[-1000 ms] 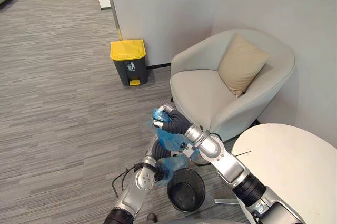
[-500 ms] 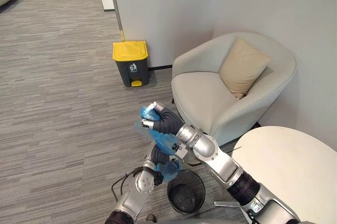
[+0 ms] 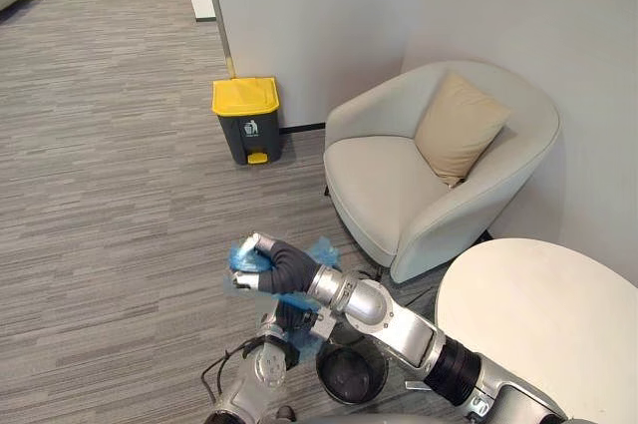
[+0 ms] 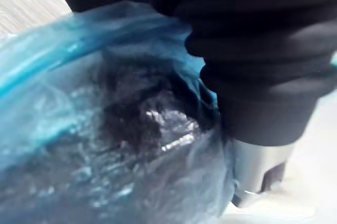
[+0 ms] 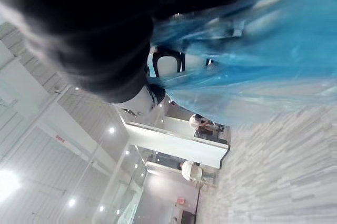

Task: Gather rubbish on tea table into small bin, then transfer packed bag to large trash can.

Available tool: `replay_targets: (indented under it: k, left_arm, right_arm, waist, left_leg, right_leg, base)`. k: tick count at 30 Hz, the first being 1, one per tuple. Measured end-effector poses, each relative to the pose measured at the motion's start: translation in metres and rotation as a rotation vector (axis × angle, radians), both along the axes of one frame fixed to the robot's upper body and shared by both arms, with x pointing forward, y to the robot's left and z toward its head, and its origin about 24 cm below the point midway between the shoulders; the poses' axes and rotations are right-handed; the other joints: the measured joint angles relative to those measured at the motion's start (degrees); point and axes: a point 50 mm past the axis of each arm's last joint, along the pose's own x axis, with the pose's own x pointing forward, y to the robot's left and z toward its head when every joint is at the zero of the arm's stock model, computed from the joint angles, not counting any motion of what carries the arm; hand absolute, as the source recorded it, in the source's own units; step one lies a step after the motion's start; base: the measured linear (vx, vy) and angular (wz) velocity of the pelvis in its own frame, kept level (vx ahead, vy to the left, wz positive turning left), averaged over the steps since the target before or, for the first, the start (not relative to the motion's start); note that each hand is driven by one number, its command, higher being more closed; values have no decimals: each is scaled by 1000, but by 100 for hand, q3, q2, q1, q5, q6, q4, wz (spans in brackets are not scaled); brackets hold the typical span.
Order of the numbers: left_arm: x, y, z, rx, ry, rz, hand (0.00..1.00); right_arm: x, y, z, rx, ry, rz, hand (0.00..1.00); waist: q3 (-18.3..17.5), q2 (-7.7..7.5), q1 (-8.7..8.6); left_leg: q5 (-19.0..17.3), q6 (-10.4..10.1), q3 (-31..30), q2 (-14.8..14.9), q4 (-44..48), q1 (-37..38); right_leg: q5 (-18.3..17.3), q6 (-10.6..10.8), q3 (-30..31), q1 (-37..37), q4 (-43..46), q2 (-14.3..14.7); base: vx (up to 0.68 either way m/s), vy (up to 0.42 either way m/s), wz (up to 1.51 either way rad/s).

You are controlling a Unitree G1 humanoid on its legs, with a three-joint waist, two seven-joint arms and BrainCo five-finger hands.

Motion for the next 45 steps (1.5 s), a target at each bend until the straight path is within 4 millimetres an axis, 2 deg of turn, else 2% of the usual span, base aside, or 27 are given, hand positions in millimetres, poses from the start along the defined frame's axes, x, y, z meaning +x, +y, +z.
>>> replay_targets:
  k: [6, 8, 11, 15, 19, 25, 26, 31, 35, 38, 42, 45]
  left_arm:
    - [-6, 2, -7, 13, 13, 20, 100]
    - [-4, -3, -5, 12, 6, -5, 100]
    - [12, -19, 6, 2, -37, -64, 100]
    - [37, -31, 37, -76, -132, -60, 100]
    - [43, -31, 41, -119, -140, -32, 100]
    - [45, -23, 42, -145, -136, 17, 100]
    - [45, -23, 42, -146, -136, 18, 100]
    - [44, -17, 40, -163, -129, 51, 100]
    - [36, -3, 33, -169, -111, 114, 100]
    - [33, 5, 31, -171, -106, 152, 100]
    - [29, 19, 28, -175, -105, 202, 100]
    - [27, 27, 27, -170, -106, 226, 100]
  right_arm:
    - [-5, 3, -2, 2, 23, 26, 100]
    - [-6, 4, -3, 3, 29, 32, 100]
    - [-10, 7, -5, 3, 43, 51, 100]
    - [-9, 12, 4, 66, 64, 47, 100]
    - [-6, 11, 8, 89, 63, 33, 100]
    - [-15, 11, -3, 84, 99, 58, 100]
    - [-17, 10, -5, 81, 93, 58, 0]
    - [-23, 4, -15, 23, 17, 30, 0]
    - [-23, -17, -36, -107, -81, -68, 0]
    - [-25, -36, -52, -242, -171, -127, 0]
    - [-29, -52, -64, -355, -263, -175, 0]
    - [-24, -67, -67, -423, -350, -242, 0]
  waist:
    - [2, 3, 7]
    - [4, 6, 8]
    - [14, 22, -7]
    - [31, 50, -37]
    - [35, 62, -39]
    - [35, 62, -40]
    - [35, 62, -41]
    - [36, 63, -90]
    - [38, 61, -180]
    - [51, 52, -177]
    - [69, 44, -184]
    - [93, 42, -182]
  left_leg:
    - [-4, -4, -18, 3, 0, -1]
    - [-6, -7, -18, 5, 0, -2]
    - [-7, -8, -15, 9, 0, -2]
    - [-25, -34, 27, 25, 0, -19]
    - [-20, -28, 50, 23, 2, -15]
    - [-8, -7, 50, -13, 2, -14]
    - [-9, -7, 47, -13, 2, -14]
    - [-12, -10, 39, -10, 0, 13]
    - [-32, -36, 41, -3, -2, 10]
    - [-32, -37, 76, 2, -3, -7]
    - [-32, -36, 90, 2, -4, -9]
    - [-26, -27, 92, 0, -4, -10]
  right_leg:
    - [-3, 2, -11, -6, 25, -16]
    - [-3, 3, -11, -11, 31, -20]
    - [-3, 3, -8, -19, 34, -22]
    - [-2, -2, 39, -64, 34, -8]
    - [-2, -2, 66, -65, 29, -2]
    - [-2, -2, 82, -47, -26, -6]
    - [-2, -2, 82, -45, -30, -6]
    - [-4, 0, 81, -20, -23, -6]
    - [-9, 8, 89, -41, 11, -23]
    - [-12, 13, 133, -94, 36, -27]
    - [-12, 13, 144, -102, 41, -25]
    - [-12, 12, 146, -103, 41, -23]
  base:
    - [0, 0, 0]
    - [0, 0, 0]
    - [0, 0, 0]
    - [0, 0, -5]
    - [0, 0, -4]
    - [0, 0, -1]
    - [0, 0, 0]
    - [0, 0, 0]
    - [0, 0, 0]
    - [-6, 6, -7]
    - [-1, 2, -1]
    - [0, 0, 0]
